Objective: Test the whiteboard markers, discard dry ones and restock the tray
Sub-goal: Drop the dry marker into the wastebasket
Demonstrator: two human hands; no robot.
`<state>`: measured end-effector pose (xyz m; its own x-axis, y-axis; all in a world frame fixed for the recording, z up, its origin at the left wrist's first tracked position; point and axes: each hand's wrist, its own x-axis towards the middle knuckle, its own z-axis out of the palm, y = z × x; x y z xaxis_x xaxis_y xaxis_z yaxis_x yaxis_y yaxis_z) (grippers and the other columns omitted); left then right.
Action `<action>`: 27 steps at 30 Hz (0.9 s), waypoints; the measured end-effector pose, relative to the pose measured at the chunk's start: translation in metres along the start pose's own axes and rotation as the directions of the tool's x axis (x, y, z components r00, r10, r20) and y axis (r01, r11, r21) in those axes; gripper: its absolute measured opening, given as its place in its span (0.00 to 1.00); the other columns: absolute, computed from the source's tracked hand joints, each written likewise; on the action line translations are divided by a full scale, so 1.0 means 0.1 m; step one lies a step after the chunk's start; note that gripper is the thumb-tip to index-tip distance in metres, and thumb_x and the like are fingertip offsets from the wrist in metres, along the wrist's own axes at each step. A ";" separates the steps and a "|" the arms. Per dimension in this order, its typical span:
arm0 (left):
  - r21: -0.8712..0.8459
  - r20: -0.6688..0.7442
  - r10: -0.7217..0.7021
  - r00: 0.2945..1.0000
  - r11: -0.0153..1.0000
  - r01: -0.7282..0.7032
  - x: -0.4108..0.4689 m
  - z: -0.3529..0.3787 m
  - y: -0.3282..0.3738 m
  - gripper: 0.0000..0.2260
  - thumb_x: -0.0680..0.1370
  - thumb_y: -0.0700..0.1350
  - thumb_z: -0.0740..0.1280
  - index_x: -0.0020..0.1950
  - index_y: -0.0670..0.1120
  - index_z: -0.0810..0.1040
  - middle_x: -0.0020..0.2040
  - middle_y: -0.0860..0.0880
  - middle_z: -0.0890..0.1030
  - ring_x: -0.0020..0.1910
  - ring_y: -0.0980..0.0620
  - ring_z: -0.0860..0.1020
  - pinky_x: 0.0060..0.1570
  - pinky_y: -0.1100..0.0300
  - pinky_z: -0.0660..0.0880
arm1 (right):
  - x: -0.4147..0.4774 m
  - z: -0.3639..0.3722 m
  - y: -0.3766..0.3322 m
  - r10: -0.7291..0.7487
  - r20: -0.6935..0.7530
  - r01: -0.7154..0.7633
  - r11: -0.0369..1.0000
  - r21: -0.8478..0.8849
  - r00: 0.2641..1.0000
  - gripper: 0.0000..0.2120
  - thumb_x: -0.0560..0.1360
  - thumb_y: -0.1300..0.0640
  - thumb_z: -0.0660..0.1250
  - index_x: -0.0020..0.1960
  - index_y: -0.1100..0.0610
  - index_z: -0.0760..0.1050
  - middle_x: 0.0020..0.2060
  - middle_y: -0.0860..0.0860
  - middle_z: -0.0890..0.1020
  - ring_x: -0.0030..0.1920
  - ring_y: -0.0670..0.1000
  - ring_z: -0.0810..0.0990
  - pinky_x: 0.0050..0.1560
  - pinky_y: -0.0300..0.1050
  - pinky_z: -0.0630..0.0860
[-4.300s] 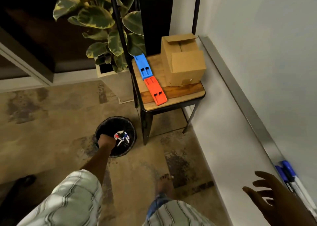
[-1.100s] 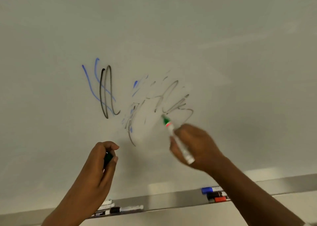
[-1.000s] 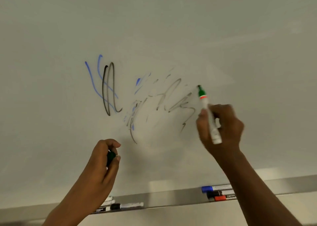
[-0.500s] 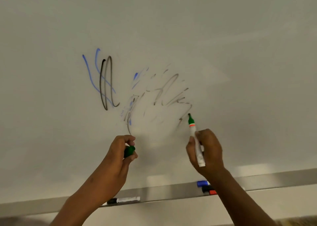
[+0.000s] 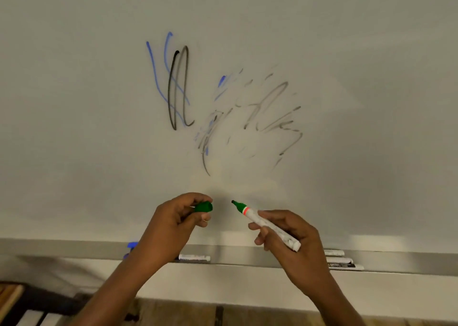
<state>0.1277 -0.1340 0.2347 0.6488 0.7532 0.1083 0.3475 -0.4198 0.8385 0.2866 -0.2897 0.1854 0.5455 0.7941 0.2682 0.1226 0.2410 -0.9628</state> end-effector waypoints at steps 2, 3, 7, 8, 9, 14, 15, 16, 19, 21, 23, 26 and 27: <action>-0.053 0.007 -0.038 0.999 0.998 0.038 -0.04 -0.01 -0.02 0.12 0.74 0.34 0.69 0.51 0.49 0.81 0.42 0.53 0.85 0.41 0.54 0.84 0.48 0.68 0.78 | -0.04 0.07 -0.05 0.051 0.039 -0.053 0.998 0.044 0.998 0.07 0.74 0.65 0.68 0.51 0.60 0.76 0.44 0.50 0.87 0.40 0.54 0.85 0.40 0.41 0.80; -0.070 0.020 -0.049 0.999 0.996 0.050 -0.07 -0.01 -0.03 0.11 0.73 0.34 0.69 0.51 0.48 0.81 0.42 0.52 0.85 0.42 0.53 0.84 0.49 0.67 0.78 | -0.06 0.10 -0.07 0.072 0.053 -0.074 0.996 0.042 0.996 0.06 0.74 0.66 0.68 0.50 0.60 0.74 0.44 0.50 0.87 0.40 0.53 0.85 0.41 0.42 0.81; -0.134 0.054 -0.094 0.994 0.986 0.100 -0.15 -0.06 -0.07 0.11 0.73 0.34 0.69 0.52 0.45 0.81 0.41 0.50 0.86 0.41 0.51 0.84 0.51 0.63 0.79 | -0.08 0.18 -0.11 0.100 0.087 -0.100 0.995 -0.012 0.991 0.05 0.72 0.62 0.70 0.44 0.55 0.76 0.41 0.49 0.87 0.41 0.52 0.86 0.42 0.46 0.83; -0.129 0.062 -0.093 0.994 0.986 0.101 -0.17 -0.07 -0.08 0.11 0.73 0.34 0.69 0.52 0.46 0.81 0.41 0.50 0.86 0.41 0.52 0.84 0.50 0.63 0.79 | -0.09 0.20 -0.11 0.101 0.099 -0.100 0.995 -0.013 0.990 0.05 0.71 0.61 0.71 0.43 0.53 0.77 0.40 0.50 0.87 0.40 0.52 0.86 0.42 0.47 0.83; -0.112 0.077 -0.085 0.993 0.989 0.093 -0.19 -0.09 -0.09 0.11 0.73 0.34 0.69 0.52 0.47 0.81 0.41 0.50 0.86 0.40 0.52 0.84 0.48 0.64 0.79 | -0.09 0.21 -0.11 0.102 0.110 -0.102 0.995 -0.007 0.989 0.04 0.70 0.60 0.71 0.42 0.52 0.77 0.39 0.51 0.87 0.40 0.53 0.86 0.42 0.49 0.82; -0.032 0.211 -0.059 0.976 0.997 0.067 -0.38 -0.28 -0.25 0.11 0.74 0.34 0.68 0.52 0.47 0.83 0.38 0.49 0.84 0.34 0.54 0.80 0.39 0.64 0.77 | -0.03 0.27 -0.06 0.164 0.225 -0.167 0.986 -0.004 0.960 0.08 0.69 0.64 0.72 0.43 0.52 0.83 0.38 0.52 0.87 0.35 0.52 0.85 0.37 0.40 0.81; -0.026 0.245 -0.069 0.967 0.997 0.077 -0.43 -0.33 -0.29 0.11 0.74 0.35 0.69 0.51 0.48 0.83 0.37 0.49 0.83 0.34 0.54 0.80 0.38 0.64 0.77 | 0.00 0.30 -0.06 0.184 0.264 -0.188 0.982 -0.010 0.947 0.09 0.69 0.65 0.72 0.43 0.53 0.84 0.38 0.52 0.86 0.34 0.52 0.85 0.36 0.39 0.80; -0.034 0.268 -0.082 0.960 0.995 0.094 -0.49 -0.38 -0.33 0.10 0.74 0.36 0.69 0.51 0.49 0.83 0.37 0.48 0.83 0.34 0.53 0.79 0.37 0.62 0.77 | 0.03 0.34 -0.05 0.200 0.301 -0.204 0.979 -0.019 0.932 0.09 0.69 0.66 0.72 0.44 0.53 0.84 0.37 0.53 0.86 0.34 0.51 0.84 0.35 0.38 0.80; -0.095 0.233 -0.109 0.966 0.986 0.134 -0.65 -0.50 -0.44 0.08 0.74 0.37 0.69 0.50 0.47 0.83 0.33 0.46 0.82 0.31 0.52 0.78 0.34 0.61 0.76 | 0.10 0.52 -0.04 0.234 0.404 -0.234 0.971 -0.051 0.884 0.10 0.71 0.67 0.70 0.45 0.54 0.83 0.35 0.53 0.86 0.34 0.50 0.83 0.35 0.38 0.79; -0.130 0.141 -0.125 0.982 0.981 0.143 -0.75 -0.56 -0.53 0.08 0.74 0.36 0.68 0.50 0.45 0.83 0.32 0.47 0.82 0.29 0.54 0.77 0.32 0.63 0.76 | 0.12 0.71 -0.02 0.248 0.455 -0.252 0.966 -0.054 0.855 0.10 0.73 0.68 0.68 0.47 0.56 0.82 0.35 0.56 0.85 0.33 0.50 0.82 0.34 0.39 0.79; -0.142 0.050 -0.135 0.990 0.980 0.141 -0.83 -0.64 -0.64 0.09 0.74 0.35 0.68 0.50 0.46 0.83 0.31 0.48 0.82 0.29 0.55 0.77 0.32 0.63 0.76 | 0.13 0.92 0.00 0.263 0.473 -0.268 0.962 -0.059 0.841 0.09 0.74 0.68 0.67 0.48 0.57 0.82 0.35 0.59 0.84 0.32 0.52 0.81 0.34 0.41 0.78; -0.149 -0.054 -0.128 0.990 0.982 0.119 -0.97 -0.77 -0.84 0.10 0.73 0.38 0.70 0.48 0.53 0.84 0.33 0.49 0.83 0.30 0.54 0.78 0.32 0.61 0.78 | 0.13 1.21 0.06 0.282 0.496 -0.282 0.956 -0.076 0.821 0.08 0.74 0.67 0.66 0.50 0.59 0.82 0.33 0.58 0.83 0.32 0.56 0.80 0.36 0.45 0.79; -0.158 -0.085 -0.122 0.989 0.982 0.108 -1.02 -0.84 -0.91 0.09 0.72 0.42 0.72 0.49 0.54 0.84 0.33 0.49 0.83 0.30 0.51 0.78 0.33 0.57 0.78 | 0.13 1.32 0.08 0.281 0.509 -0.279 0.957 -0.083 0.814 0.08 0.74 0.66 0.66 0.50 0.59 0.81 0.33 0.57 0.83 0.32 0.56 0.81 0.36 0.45 0.79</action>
<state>-0.0269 -0.1307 0.1923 0.5416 0.8391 0.0496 0.3042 -0.2507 0.9191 0.1850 -0.2039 0.1856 0.0562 0.9978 -0.0350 0.0340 -0.0370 -0.9987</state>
